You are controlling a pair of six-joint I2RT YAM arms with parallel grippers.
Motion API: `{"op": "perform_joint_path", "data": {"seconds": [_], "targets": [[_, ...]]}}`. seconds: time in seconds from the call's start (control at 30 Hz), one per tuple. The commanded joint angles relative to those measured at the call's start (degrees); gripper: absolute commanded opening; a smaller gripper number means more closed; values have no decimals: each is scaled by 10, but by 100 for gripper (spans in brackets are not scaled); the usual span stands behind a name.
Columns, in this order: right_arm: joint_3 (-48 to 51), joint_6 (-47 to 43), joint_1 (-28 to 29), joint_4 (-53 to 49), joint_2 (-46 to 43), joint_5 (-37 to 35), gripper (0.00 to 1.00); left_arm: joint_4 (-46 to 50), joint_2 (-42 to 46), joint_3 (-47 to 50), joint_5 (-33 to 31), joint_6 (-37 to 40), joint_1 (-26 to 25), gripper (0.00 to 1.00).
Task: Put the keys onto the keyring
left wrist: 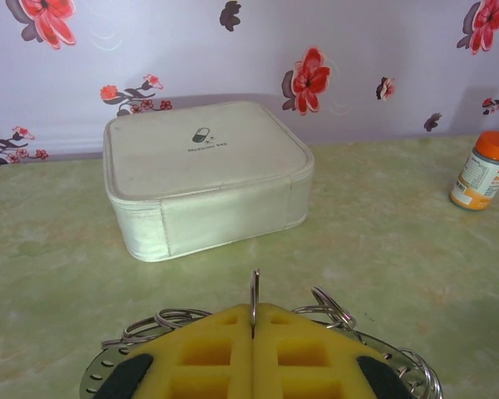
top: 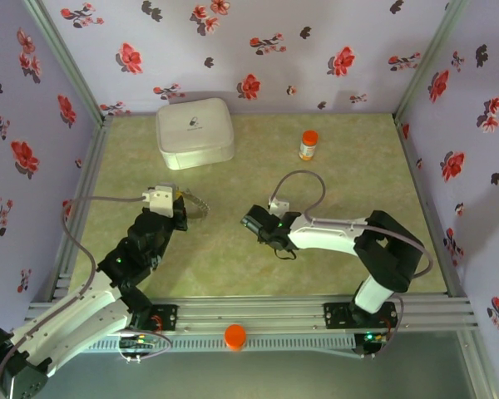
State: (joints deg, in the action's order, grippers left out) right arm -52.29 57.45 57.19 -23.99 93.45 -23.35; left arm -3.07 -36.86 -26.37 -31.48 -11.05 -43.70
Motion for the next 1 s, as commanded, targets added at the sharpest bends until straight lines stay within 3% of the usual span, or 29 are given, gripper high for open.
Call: {"op": "perform_joint_path", "data": {"seconds": [0.0,0.1,0.27,0.4,0.7,0.97], "targets": [[-26,-42,-16,-59,-45,1,33,-43,10,-4,-18,8,2,0],[-25,-68,-49,-83,-73,37,39,-44,9,-4,-19,10,2,0],[-24,-149,-122,-63,-64,227,40,-40,9,-5,-18,11,2,0],[-32,-187,-154,-57,-27,306,40,-32,9,-8,-16,9,2,0],[-55,-247,-203,-77,32,342,37,-14,6,-15,3,6,1,0],[-60,-253,-206,-73,54,366,31,-14,4,-15,5,7,1,0]]}}
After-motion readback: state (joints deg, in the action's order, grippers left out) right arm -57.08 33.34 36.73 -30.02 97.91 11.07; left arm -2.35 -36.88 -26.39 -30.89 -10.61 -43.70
